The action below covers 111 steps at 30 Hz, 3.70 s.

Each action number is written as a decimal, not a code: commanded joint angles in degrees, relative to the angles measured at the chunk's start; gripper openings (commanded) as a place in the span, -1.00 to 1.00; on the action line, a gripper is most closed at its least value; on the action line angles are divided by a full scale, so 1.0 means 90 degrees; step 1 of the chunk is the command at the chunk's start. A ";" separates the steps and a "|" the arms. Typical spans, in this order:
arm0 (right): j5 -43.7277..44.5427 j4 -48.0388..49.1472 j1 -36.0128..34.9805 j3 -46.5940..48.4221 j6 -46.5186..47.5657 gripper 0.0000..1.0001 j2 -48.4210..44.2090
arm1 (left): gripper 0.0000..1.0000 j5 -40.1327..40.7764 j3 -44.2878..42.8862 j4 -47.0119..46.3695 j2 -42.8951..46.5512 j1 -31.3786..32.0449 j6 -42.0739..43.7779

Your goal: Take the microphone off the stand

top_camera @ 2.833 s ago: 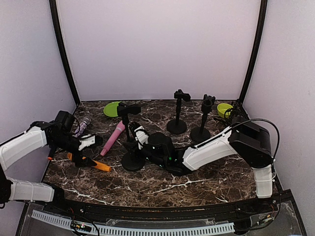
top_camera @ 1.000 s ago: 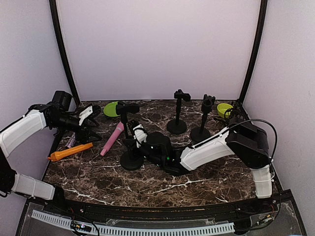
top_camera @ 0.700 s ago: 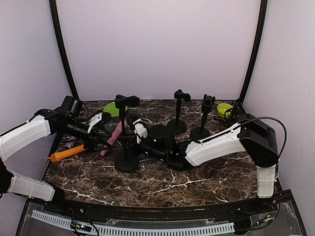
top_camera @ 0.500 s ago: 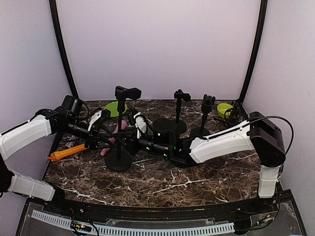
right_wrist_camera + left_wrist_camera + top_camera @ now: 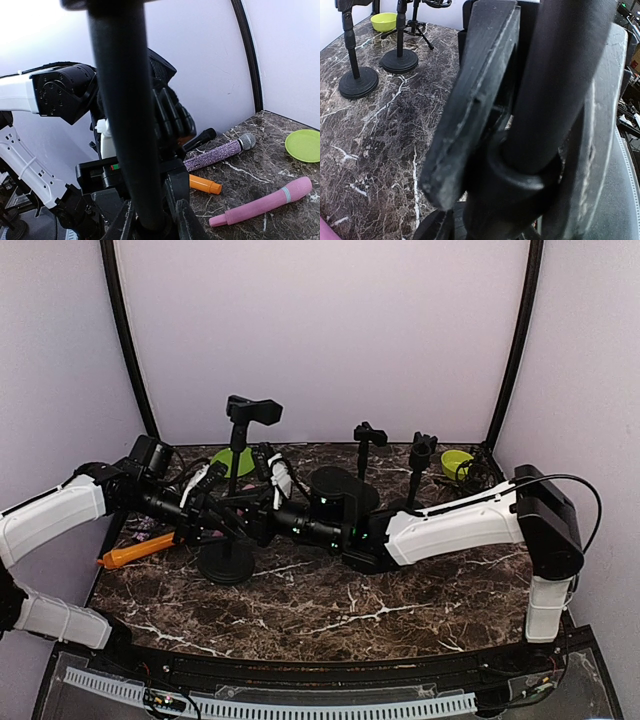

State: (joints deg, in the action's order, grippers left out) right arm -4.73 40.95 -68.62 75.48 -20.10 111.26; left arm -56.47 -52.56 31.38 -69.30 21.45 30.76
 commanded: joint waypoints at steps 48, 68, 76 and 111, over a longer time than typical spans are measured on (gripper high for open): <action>0.1741 -0.0598 -0.0344 0.0664 -0.0889 -0.11 -0.0263 | -1.00 0.0948 0.0252 -0.0889 0.1146 0.0072 -0.0840; 0.1344 -0.0196 -0.0283 0.0694 -0.1071 -1.00 -0.0162 | -1.00 0.0858 0.0151 -0.0897 0.1158 0.0095 -0.0755; -0.0619 0.1306 -0.0108 0.0277 -0.1282 -1.00 -0.0458 | -1.00 -0.0720 -0.0190 -0.0585 0.1078 0.0096 -0.1288; 0.2284 -0.1781 -0.0410 0.0365 -0.0957 0.61 -0.1280 | -1.00 -0.0448 -0.0589 -0.0742 0.1167 0.0134 -0.1325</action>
State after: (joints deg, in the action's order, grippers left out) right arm -4.29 42.28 -70.15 73.97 -36.56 100.31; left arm -63.61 -55.27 27.94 -60.36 22.98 16.43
